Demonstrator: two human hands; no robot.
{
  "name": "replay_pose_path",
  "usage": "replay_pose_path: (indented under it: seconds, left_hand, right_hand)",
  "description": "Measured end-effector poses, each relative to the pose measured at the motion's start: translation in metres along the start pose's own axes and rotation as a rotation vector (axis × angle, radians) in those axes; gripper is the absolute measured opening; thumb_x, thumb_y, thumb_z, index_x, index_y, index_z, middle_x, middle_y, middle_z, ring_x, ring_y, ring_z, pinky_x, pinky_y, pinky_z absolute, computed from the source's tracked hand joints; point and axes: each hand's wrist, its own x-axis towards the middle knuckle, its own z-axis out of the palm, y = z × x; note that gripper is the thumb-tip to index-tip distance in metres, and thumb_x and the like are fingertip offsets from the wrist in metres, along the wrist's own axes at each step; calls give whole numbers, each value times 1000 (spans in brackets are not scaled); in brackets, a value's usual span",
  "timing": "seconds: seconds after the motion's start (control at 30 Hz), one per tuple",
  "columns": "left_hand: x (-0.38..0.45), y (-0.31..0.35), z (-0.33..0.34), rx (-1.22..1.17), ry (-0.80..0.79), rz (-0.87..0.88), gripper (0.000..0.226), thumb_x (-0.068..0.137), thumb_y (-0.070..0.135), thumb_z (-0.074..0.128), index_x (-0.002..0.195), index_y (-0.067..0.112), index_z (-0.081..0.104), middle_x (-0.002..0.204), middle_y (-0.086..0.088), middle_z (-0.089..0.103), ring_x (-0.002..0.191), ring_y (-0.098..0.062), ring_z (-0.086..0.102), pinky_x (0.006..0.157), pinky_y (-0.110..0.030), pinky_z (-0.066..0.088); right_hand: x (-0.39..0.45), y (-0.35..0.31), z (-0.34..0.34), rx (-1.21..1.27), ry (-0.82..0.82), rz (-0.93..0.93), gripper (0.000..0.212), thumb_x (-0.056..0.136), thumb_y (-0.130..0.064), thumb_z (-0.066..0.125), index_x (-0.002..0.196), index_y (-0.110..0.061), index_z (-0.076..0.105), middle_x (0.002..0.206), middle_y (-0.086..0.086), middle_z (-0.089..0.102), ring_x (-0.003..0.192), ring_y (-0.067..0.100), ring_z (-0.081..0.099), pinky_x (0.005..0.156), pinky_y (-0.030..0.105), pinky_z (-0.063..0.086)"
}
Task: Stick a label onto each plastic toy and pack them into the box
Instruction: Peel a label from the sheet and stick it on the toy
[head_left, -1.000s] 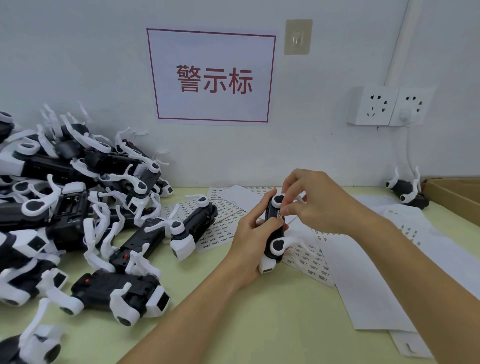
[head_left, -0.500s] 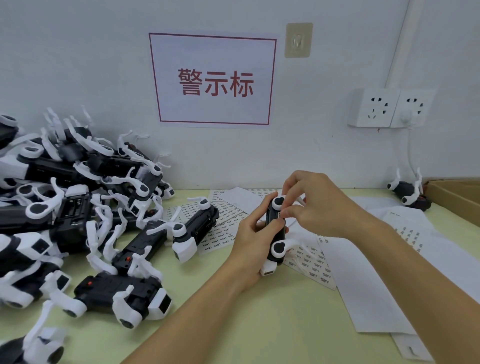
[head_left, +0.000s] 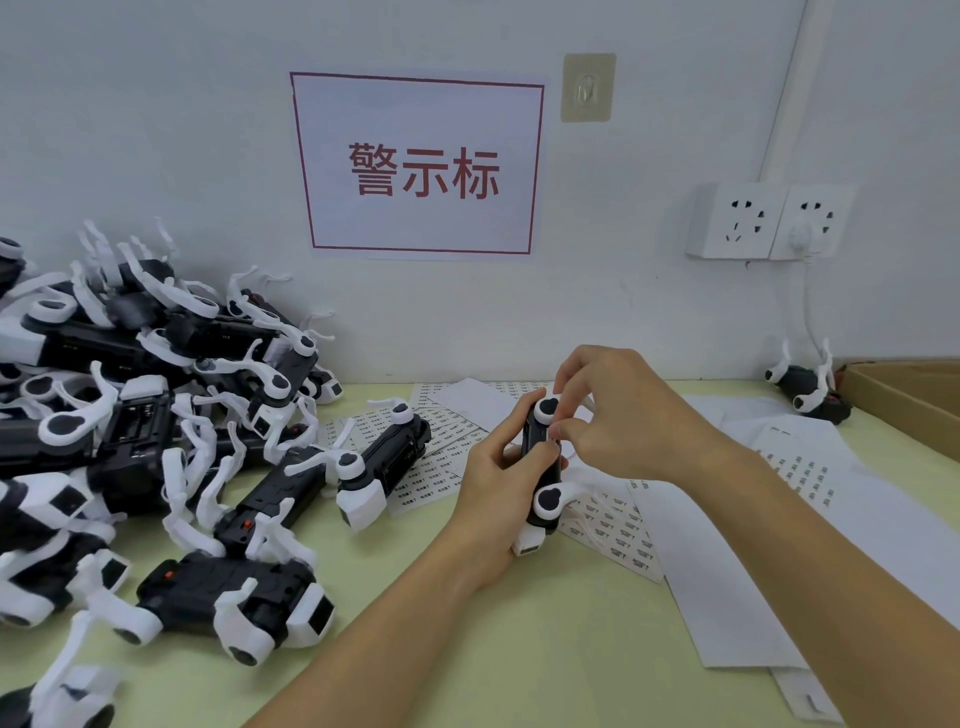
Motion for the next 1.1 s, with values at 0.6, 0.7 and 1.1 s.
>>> replay_pose_path:
  seconds: [0.6, 0.7, 1.1]
  left_hand:
    - [0, -1, -1, 51, -13, 23, 50, 93, 10, 60, 129, 45, 61, 81, -4, 64, 72, -19, 55, 71, -31, 47]
    - [0, -2, -1, 46, -6, 23, 50, 93, 10, 61, 128, 46, 62, 81, -3, 64, 72, -18, 55, 73, -32, 47]
    - [0, -2, -1, 42, -2, 22, 49, 93, 12, 63, 128, 46, 62, 89, -8, 66, 80, -20, 62, 79, -35, 49]
  right_hand:
    - [-1, -10, 0, -203, 36, 106, 5, 73, -27, 69, 69, -24, 72, 95, -8, 67, 85, 18, 63, 73, 37, 54]
    - [0, -13, 1, -234, 47, 127, 4, 73, -26, 70, 70, -25, 71, 96, -9, 66, 85, 18, 64, 71, 34, 53]
    - [-1, -17, 2, -272, 72, 227, 7, 71, -27, 71, 74, -21, 73, 94, -5, 71, 84, 23, 66, 69, 34, 54]
